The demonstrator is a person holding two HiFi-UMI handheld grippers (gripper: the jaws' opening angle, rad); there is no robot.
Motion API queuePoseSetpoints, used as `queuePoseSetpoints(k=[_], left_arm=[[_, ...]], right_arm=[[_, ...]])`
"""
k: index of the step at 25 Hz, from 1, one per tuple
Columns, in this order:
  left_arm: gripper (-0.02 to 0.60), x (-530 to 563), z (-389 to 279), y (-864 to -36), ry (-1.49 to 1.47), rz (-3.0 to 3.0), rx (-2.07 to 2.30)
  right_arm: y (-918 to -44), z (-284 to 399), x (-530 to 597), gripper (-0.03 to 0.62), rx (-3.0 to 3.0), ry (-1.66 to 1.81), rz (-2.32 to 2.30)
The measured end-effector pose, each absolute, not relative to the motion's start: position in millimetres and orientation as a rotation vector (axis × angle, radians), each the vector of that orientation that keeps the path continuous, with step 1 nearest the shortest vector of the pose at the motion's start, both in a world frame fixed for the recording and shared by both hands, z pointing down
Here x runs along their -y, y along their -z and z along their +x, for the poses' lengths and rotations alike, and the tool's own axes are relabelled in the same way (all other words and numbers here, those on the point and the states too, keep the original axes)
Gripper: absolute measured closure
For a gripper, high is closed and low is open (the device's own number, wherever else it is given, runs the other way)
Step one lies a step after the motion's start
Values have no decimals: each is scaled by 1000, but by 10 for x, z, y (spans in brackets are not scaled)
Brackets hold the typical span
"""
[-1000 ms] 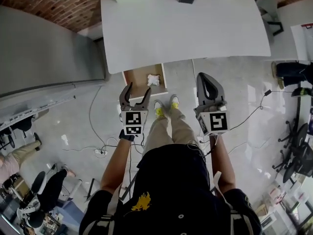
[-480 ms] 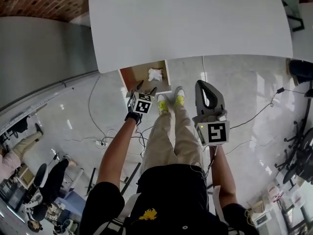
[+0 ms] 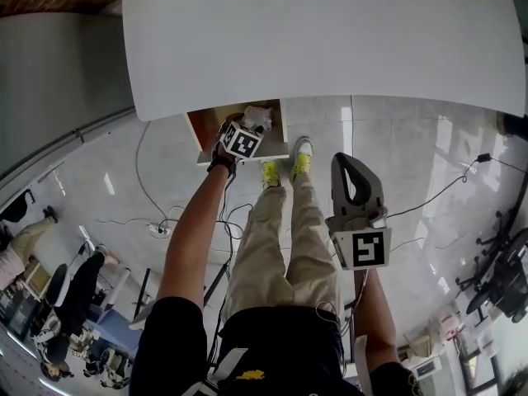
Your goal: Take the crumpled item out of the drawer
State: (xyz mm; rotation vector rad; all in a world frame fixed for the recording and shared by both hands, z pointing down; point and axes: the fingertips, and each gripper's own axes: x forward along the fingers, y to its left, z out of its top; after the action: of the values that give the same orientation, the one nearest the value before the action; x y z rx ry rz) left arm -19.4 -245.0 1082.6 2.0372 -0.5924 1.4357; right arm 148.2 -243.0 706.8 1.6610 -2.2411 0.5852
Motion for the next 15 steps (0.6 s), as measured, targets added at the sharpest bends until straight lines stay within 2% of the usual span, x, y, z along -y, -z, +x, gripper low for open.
queuePoseSetpoints(k=[3,4,6,7,9,15], left_arm=[[309,2332,-199,-11114,-1474,1985,553],[343,2308,-206,-11175,-1495,1971,539],[496,2331,-201,-11183,-1513,1974,551],[535,2359,-191,-11135,-1513,1991,572],[558,2377,-164,-10997,-1509,2027,604],[561,2349,-157,-10381,-1392,2068,658]], right_arm=[[-7197,1432,2353,566,2240,-606,1649],[-7226,1408,2331,566,2240,-609,1639],[-7221,1377,2307,566,2239,-607,1620],[-7183,1375,2303,566,2237,-604,1614],[-7056,1394,2303,566,2236,-588,1609],[-6527,1422,2354,566,2249,-497,1621]])
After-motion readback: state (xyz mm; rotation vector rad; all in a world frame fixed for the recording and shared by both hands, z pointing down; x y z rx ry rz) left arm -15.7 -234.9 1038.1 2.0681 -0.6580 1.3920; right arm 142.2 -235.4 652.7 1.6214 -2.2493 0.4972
